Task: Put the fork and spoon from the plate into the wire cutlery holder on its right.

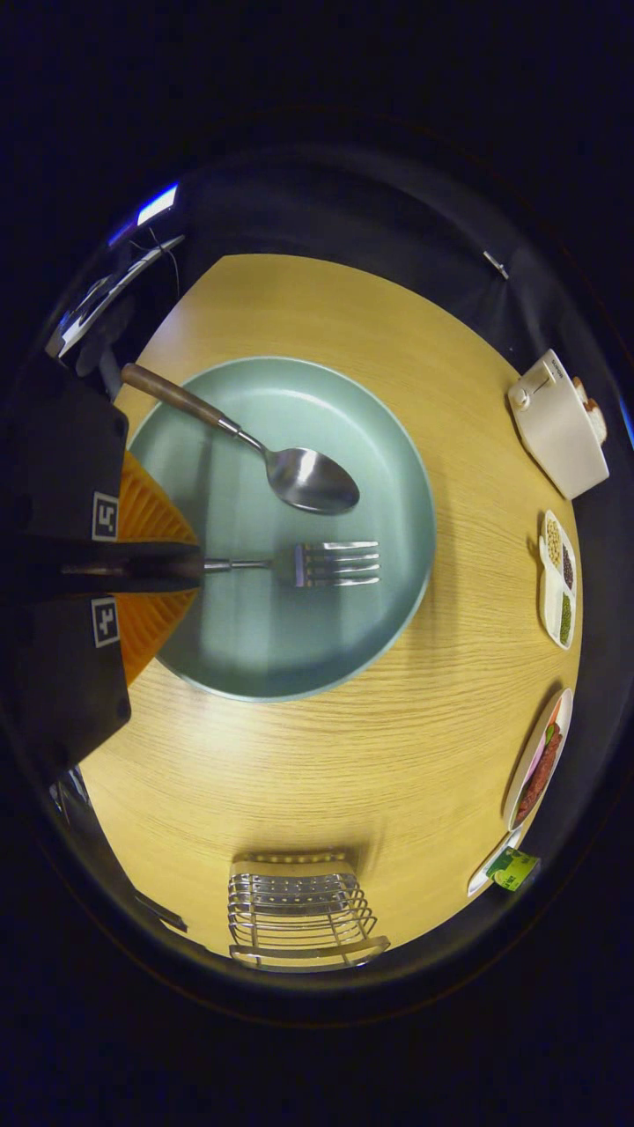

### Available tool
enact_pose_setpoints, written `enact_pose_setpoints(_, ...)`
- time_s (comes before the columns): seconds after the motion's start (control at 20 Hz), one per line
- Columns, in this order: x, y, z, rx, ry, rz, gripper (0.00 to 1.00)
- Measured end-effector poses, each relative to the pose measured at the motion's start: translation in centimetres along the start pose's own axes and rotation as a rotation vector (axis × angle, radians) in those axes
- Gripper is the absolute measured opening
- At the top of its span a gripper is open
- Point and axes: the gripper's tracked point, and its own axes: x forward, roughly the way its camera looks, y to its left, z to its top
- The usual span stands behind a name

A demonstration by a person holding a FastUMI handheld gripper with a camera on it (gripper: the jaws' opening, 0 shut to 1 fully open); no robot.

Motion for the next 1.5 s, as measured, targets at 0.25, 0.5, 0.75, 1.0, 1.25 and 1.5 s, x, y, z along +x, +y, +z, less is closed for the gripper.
enact_pose_setpoints(0.25,-3.2,-1.4,1.1,0.052,-0.028,0.046,0.08)
enact_pose_setpoints(0.5,-8.6,-3.4,1.7,0.038,-0.065,0.081,0.08)
enact_pose_setpoints(0.75,-14.2,-8.3,1.3,0.002,-0.049,0.078,0.08)
enact_pose_setpoints(1.0,-17.2,-16.1,0.1,-0.052,0.046,0.009,0.08)
enact_pose_setpoints(1.25,-18.2,-21.0,-0.3,-0.094,0.179,-0.008,0.08)
enact_pose_setpoints(1.5,-17.8,-22.8,0.8,-0.111,0.304,0.003,0.08)
